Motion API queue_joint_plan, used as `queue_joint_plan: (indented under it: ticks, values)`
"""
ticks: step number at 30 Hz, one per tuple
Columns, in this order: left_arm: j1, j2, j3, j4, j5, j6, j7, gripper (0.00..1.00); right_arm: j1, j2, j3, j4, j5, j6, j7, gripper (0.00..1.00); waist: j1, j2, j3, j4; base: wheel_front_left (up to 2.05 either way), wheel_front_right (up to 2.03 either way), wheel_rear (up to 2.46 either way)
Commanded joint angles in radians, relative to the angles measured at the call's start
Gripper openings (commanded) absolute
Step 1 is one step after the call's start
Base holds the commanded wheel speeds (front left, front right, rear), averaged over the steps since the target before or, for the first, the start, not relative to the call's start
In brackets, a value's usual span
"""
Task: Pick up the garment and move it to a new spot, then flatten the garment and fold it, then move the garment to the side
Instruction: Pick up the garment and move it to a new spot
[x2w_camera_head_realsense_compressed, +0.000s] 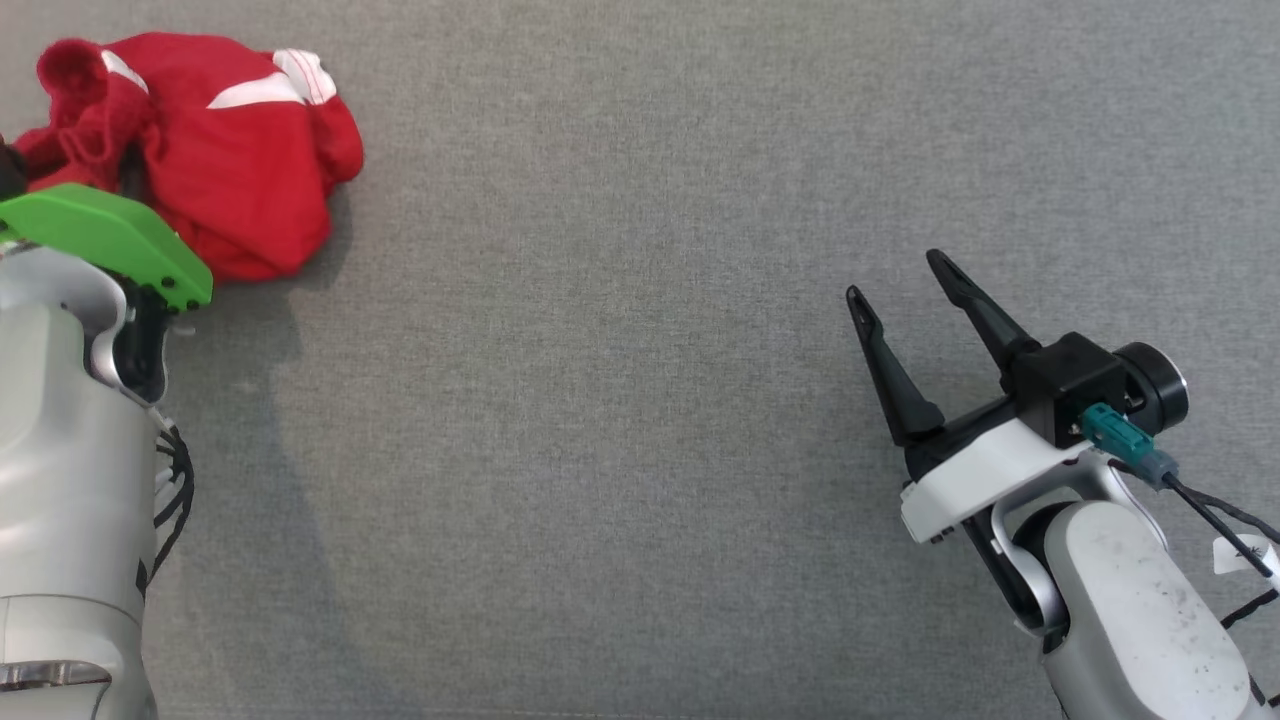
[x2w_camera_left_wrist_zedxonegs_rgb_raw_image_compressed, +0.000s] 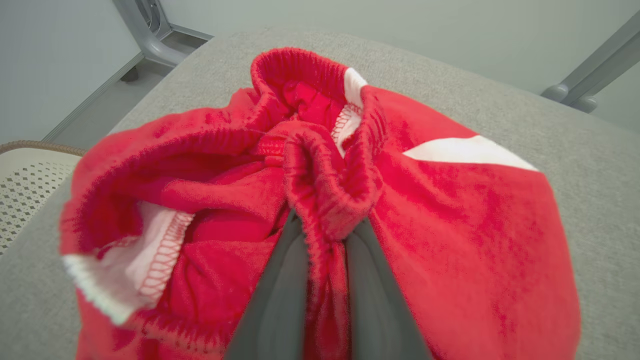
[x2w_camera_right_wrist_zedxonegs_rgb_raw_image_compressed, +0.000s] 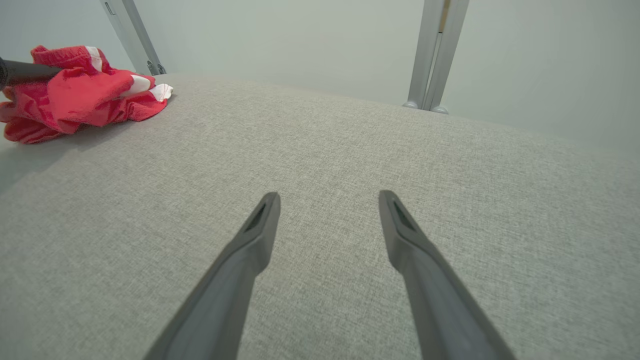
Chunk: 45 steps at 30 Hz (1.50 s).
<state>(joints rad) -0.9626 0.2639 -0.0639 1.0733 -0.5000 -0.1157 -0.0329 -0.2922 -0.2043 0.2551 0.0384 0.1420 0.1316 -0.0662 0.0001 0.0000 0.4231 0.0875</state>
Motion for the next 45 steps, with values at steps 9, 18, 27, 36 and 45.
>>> queue_joint_plan:
  ticks: [9, 18, 27, 36, 45]
  values:
    - [-0.059, -0.028, -0.138, -0.189, 0.038, -0.015, -0.062, 0.0, 0.052, 0.051, -0.004, 0.088, 0.034, -0.002, -0.057, 1.0, -0.0001, 0.0, -0.266, -0.077, 0.0, 0.0, 0.0]
    - [0.003, -0.073, -0.341, -0.475, -0.052, -0.015, -0.011, 0.0, 0.083, 0.08, -0.044, 0.108, 0.028, -0.002, -0.077, 1.0, -0.0001, 0.0, -0.327, -0.217, 0.0, 0.0, 0.0]
    - [0.086, -0.124, -0.545, -0.644, -0.12, -0.015, 0.009, 0.0, 0.063, 0.1, -0.046, 0.103, 0.027, -0.002, -0.09, 1.0, -0.0001, 0.0, -0.283, -0.362, 0.0, 0.0, 0.0]
    - [0.202, -0.119, -0.674, -0.479, -0.127, -0.015, -0.011, 0.0, 0.041, 0.111, -0.039, 0.117, 0.031, -0.002, -0.11, 1.0, -0.0001, 0.0, -0.235, -0.426, 0.0, 0.0, 0.0]
    - [0.26, -0.148, -0.754, -0.29, -0.154, -0.014, -0.094, 1.0, 0.041, 0.11, -0.055, 0.117, 0.021, -0.002, -0.109, 1.0, -0.0001, 0.0, -0.232, -0.367, 0.0, 0.0, 0.0]
